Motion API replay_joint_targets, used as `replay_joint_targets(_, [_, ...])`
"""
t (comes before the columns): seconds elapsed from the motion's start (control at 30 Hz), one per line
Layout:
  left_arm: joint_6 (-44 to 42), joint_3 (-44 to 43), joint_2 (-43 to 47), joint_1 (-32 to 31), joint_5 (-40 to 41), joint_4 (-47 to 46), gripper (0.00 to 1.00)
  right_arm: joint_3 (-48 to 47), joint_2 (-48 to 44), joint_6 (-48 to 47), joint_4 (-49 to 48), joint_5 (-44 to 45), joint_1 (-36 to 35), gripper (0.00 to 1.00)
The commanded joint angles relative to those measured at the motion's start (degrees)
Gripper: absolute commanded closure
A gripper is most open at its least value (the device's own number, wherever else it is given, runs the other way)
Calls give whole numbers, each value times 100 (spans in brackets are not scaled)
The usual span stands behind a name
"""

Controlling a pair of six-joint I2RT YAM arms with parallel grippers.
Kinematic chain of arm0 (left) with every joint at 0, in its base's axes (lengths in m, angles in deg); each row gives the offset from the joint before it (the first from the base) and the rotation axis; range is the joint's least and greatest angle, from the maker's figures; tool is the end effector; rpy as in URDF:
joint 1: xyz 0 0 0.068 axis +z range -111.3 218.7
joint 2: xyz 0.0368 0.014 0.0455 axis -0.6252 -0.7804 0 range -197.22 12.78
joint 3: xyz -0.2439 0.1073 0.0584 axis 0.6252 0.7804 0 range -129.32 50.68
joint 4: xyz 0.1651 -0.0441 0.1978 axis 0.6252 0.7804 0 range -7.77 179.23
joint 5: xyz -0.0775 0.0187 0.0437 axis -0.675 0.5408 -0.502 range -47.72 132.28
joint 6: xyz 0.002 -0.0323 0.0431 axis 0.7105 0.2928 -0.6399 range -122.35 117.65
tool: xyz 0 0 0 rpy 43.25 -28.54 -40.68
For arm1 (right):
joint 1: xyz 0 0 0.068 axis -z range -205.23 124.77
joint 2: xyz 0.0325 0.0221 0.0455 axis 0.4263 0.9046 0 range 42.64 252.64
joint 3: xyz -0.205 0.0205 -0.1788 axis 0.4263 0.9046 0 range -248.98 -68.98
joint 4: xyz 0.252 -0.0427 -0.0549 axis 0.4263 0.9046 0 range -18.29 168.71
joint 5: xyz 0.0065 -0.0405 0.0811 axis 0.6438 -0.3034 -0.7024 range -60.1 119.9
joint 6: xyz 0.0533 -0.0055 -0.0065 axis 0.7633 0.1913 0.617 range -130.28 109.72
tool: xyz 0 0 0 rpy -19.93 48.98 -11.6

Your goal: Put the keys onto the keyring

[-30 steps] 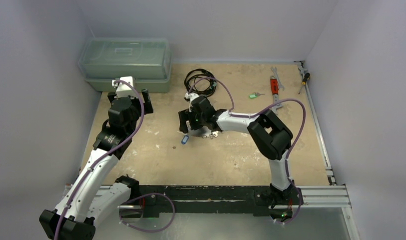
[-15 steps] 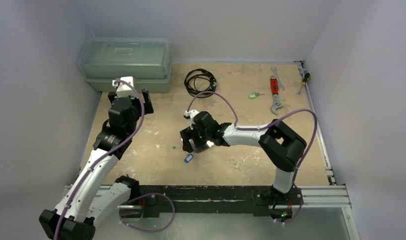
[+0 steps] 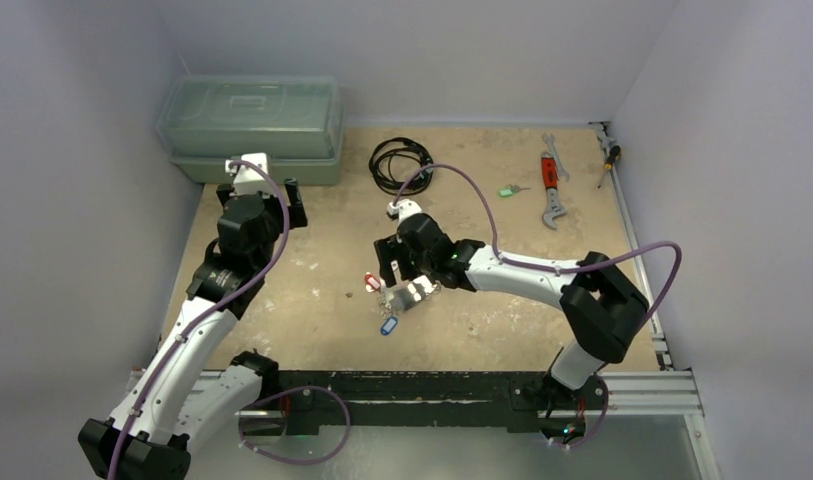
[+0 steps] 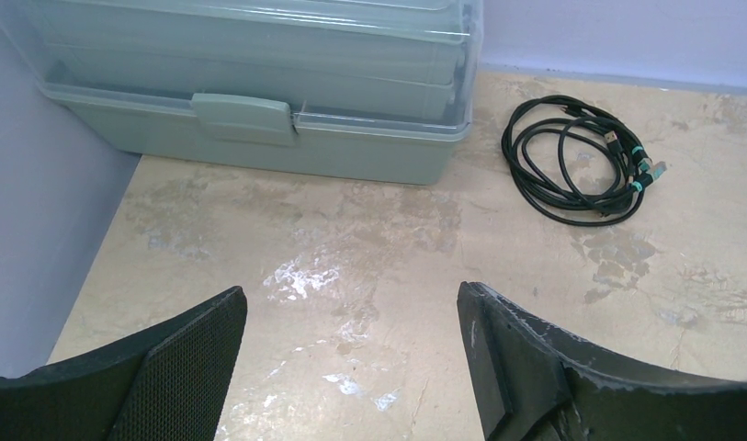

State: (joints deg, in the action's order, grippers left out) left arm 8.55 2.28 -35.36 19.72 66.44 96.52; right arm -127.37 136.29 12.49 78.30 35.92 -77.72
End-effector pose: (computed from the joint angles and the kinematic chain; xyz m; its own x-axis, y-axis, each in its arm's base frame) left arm 0.1862 -0.0485 0.3454 -0.2102 -0.1101 -0.9714 -0.1207 0.9890 -0.0860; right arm 0.2179 0.2776 0.2115 -0.6614 -0.2296 -0.7140 -0.5263 0.8203 0.2238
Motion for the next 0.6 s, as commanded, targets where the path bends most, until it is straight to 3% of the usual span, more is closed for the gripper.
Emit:
replay_joint_targets(0.0, [-17, -145, 21, -59, -17, -163, 16, -368, -122, 354, 190, 1177, 7, 17])
replay_joint_targets(0.23, [-26, -139, 9, -97, -146, -175, 16, -400, -100, 562, 411, 2143, 88, 19])
replay_joint_targets(0.4, [-127, -98, -165, -118, -1103, -262, 21, -366, -82, 665, 540, 2158, 303, 19])
replay_joint_targets(0.57, [-149, -269, -775, -189, -2355, -159, 21, 229, -720, 808, 134, 1665, 799, 18])
